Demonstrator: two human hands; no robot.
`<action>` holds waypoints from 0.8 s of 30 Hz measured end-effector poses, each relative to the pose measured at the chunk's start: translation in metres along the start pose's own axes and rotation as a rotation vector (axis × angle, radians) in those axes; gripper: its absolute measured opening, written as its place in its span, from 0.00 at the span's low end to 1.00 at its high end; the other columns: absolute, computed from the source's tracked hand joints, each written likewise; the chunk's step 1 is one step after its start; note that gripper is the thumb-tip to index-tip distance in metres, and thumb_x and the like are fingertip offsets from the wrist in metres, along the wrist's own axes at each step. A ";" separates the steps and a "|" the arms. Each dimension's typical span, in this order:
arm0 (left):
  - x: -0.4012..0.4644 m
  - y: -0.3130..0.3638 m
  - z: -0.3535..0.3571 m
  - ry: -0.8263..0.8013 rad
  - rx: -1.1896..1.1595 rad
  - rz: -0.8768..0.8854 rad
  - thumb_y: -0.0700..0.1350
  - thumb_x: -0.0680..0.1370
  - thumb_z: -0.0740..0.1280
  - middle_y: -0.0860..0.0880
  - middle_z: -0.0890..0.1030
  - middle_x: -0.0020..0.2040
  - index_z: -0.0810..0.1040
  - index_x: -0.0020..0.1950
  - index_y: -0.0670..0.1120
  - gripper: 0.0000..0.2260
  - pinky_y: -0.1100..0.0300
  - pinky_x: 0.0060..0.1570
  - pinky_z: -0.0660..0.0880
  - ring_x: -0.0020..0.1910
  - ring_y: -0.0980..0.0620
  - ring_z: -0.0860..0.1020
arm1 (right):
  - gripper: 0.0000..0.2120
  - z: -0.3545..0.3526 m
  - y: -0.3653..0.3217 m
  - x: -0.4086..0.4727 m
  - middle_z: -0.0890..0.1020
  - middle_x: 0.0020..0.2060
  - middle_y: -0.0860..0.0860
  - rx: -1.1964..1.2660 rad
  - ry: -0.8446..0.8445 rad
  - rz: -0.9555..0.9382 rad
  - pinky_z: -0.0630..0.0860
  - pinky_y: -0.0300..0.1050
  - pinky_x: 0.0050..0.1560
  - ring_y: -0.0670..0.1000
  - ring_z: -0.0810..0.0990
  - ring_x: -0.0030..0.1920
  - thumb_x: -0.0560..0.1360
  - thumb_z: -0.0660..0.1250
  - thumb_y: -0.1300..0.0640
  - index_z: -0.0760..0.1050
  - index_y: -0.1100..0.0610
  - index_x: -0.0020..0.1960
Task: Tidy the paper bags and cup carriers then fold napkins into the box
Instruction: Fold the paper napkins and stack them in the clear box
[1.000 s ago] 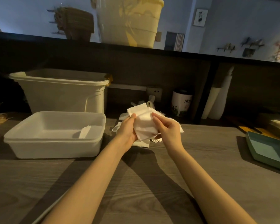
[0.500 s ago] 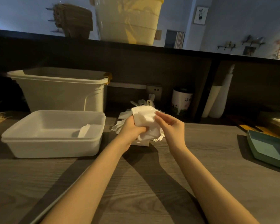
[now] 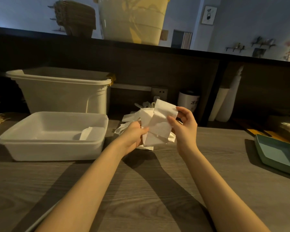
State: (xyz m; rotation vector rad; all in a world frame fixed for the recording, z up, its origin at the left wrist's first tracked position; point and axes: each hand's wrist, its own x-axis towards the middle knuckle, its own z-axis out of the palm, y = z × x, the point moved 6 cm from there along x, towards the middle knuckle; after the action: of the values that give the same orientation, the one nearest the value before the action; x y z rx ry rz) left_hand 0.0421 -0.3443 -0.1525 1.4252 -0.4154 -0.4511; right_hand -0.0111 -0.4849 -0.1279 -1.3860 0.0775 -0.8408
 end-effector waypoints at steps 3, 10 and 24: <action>0.000 -0.002 -0.006 0.069 -0.134 -0.047 0.38 0.81 0.55 0.49 0.78 0.48 0.70 0.59 0.47 0.09 0.57 0.43 0.77 0.47 0.52 0.77 | 0.17 0.002 0.001 0.000 0.78 0.55 0.51 0.055 -0.060 0.046 0.82 0.45 0.43 0.53 0.80 0.53 0.72 0.69 0.68 0.73 0.52 0.55; -0.002 0.001 -0.005 0.099 -0.265 -0.070 0.44 0.82 0.54 0.47 0.78 0.50 0.69 0.63 0.47 0.11 0.55 0.41 0.78 0.46 0.49 0.78 | 0.17 0.015 0.010 -0.007 0.77 0.55 0.48 -0.197 -0.257 0.081 0.82 0.45 0.45 0.51 0.78 0.55 0.72 0.70 0.64 0.73 0.53 0.59; -0.003 0.007 -0.004 0.133 0.308 0.063 0.38 0.77 0.64 0.47 0.74 0.63 0.67 0.68 0.45 0.19 0.50 0.60 0.73 0.63 0.47 0.72 | 0.25 0.011 0.005 -0.003 0.75 0.58 0.48 -0.241 -0.156 0.013 0.77 0.35 0.46 0.40 0.76 0.49 0.72 0.72 0.57 0.68 0.52 0.66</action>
State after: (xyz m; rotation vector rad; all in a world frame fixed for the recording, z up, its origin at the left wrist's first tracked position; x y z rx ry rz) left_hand 0.0421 -0.3389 -0.1460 1.7240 -0.4336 -0.2455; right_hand -0.0053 -0.4741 -0.1313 -1.6712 0.0692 -0.7270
